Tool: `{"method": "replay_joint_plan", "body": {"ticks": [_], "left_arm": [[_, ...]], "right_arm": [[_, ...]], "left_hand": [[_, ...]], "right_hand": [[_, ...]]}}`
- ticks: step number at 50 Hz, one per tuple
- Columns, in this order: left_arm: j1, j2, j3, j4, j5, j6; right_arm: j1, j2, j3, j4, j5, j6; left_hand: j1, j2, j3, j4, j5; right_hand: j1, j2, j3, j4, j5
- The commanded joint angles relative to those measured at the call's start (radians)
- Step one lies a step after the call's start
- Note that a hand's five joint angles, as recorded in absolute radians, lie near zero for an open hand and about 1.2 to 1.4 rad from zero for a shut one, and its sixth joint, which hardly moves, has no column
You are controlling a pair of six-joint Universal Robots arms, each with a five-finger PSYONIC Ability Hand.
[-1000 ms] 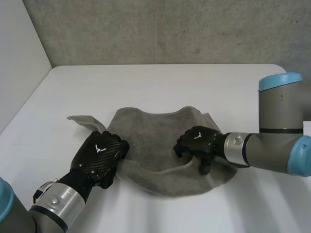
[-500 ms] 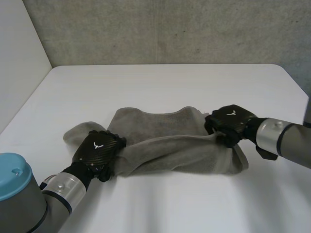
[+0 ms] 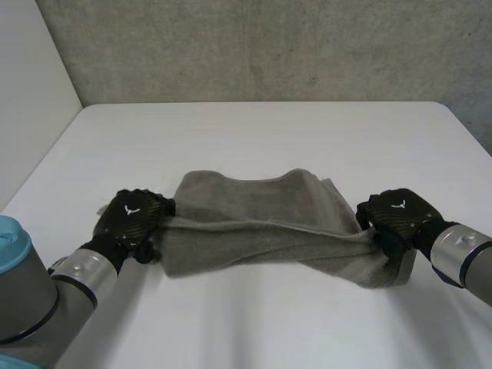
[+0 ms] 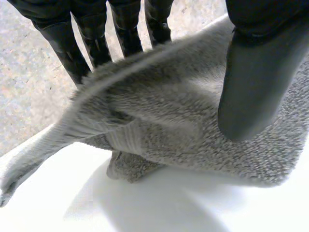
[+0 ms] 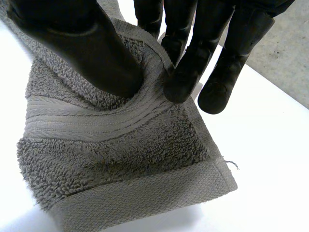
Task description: Fold the towel.
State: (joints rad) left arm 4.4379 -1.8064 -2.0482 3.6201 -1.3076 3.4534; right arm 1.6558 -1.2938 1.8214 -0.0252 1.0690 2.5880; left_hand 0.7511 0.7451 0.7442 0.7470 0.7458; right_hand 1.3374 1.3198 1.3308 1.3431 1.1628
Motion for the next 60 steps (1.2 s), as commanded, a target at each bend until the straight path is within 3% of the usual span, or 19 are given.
{"method": "replay_joint_plan", "body": {"ticks": [1,2,8,16,18,23,34,42,49,55,57,58,60], "left_arm": [[0.015,-0.056,0.045,-0.009,-0.001,0.001],[0.021,-0.054,0.048,-0.011,-0.001,0.001],[0.048,-0.036,0.056,-0.011,-0.001,0.001],[0.037,0.214,0.108,-0.031,-0.007,-0.013],[0.029,0.338,0.146,-0.058,-0.009,-0.013],[0.031,0.461,0.223,-0.141,-0.002,-0.013],[0.029,0.431,0.381,-0.369,0.002,-0.013],[0.031,0.228,0.459,-0.425,0.004,-0.005],[0.034,-0.005,0.603,-0.436,0.002,0.0],[0.031,-0.209,0.891,-0.446,-0.016,0.036],[0.029,-0.24,0.981,-0.443,-0.016,0.046],[0.029,-0.264,1.079,-0.439,-0.015,0.038],[0.028,-0.274,1.15,-0.427,-0.013,0.032]], "right_arm": [[0.001,-0.001,-0.004,0.001,0.0,0.001],[0.001,-0.004,-0.005,-0.001,0.0,0.001],[0.005,-0.047,-0.031,0.007,-0.003,0.003],[0.01,-0.229,-0.144,0.027,-0.001,0.038],[0.01,-0.273,-0.184,0.034,0.0,0.062],[-0.001,-0.377,-0.326,0.102,0.0,0.147],[-0.018,-0.384,-0.587,0.349,-0.021,0.123],[0.082,-0.191,-0.663,0.404,0.037,-0.026],[0.206,0.095,-0.815,0.415,0.23,-0.172],[0.237,0.294,-1.034,0.381,0.302,-0.226],[0.26,0.391,-1.219,0.273,0.345,-0.223],[0.26,0.392,-1.22,0.272,0.345,-0.223],[0.286,0.432,-1.344,0.068,0.387,-0.212]], "left_hand": [[0.49,0.496,0.497,0.495,0.321],[0.644,0.65,0.65,0.648,0.474],[0.645,0.651,0.652,0.649,0.476],[0.645,0.651,0.652,0.649,0.476],[0.645,0.651,0.652,0.649,0.476],[0.645,0.651,0.652,0.649,0.476],[0.645,0.651,0.652,0.649,0.476],[0.645,0.651,0.652,0.649,0.476],[0.645,0.651,0.652,0.649,0.476],[0.645,0.651,0.652,0.649,0.476],[0.645,0.651,0.652,0.649,0.476],[0.645,0.651,0.652,0.649,0.476],[0.645,0.651,0.652,0.649,0.476]], "right_hand": [[0.059,0.076,0.065,0.053,0.059],[0.059,0.076,0.065,0.053,0.059],[0.059,0.076,0.065,0.053,0.059],[0.059,0.076,0.065,0.053,0.059],[0.059,0.076,0.065,0.053,0.059],[0.059,0.076,0.065,0.053,0.059],[0.059,0.076,0.065,0.053,0.059],[0.059,0.076,0.065,0.053,0.059],[0.059,0.076,0.065,0.053,0.059],[0.059,0.076,0.065,0.053,0.059],[0.059,0.076,0.065,0.053,0.059],[0.059,0.076,0.065,0.053,0.059],[0.059,0.076,0.065,0.053,0.059]]}}
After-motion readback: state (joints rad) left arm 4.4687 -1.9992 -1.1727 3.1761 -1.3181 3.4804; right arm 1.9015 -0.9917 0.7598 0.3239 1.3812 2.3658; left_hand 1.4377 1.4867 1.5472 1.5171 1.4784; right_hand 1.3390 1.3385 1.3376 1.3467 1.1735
